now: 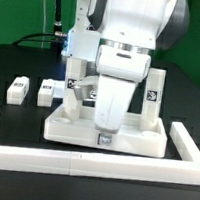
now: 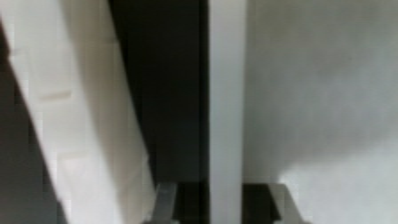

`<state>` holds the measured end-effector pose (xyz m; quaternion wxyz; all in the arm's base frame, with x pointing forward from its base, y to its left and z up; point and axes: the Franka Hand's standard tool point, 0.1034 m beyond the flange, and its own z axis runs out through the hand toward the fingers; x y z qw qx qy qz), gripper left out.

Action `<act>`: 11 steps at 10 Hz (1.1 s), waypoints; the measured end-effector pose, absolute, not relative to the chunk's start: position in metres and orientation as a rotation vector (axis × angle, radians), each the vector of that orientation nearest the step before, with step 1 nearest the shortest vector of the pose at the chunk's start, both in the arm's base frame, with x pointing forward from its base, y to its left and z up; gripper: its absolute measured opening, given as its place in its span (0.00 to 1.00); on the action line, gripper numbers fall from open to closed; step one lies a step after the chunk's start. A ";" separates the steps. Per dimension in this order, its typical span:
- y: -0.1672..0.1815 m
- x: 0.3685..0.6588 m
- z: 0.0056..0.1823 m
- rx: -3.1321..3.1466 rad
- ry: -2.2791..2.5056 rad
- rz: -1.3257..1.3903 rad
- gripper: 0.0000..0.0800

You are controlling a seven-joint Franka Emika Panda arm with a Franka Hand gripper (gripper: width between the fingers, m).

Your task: Assemble desk

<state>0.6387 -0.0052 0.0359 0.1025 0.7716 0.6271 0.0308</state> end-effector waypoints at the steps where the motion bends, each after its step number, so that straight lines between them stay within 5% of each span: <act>1: 0.005 0.649 0.042 2.267 1.862 0.112 0.07; 11: 0.013 0.655 0.036 2.226 1.869 0.140 0.07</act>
Offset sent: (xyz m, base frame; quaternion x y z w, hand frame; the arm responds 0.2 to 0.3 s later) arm 0.0251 0.0253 -0.0015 -0.0280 0.0070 0.0055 0.9996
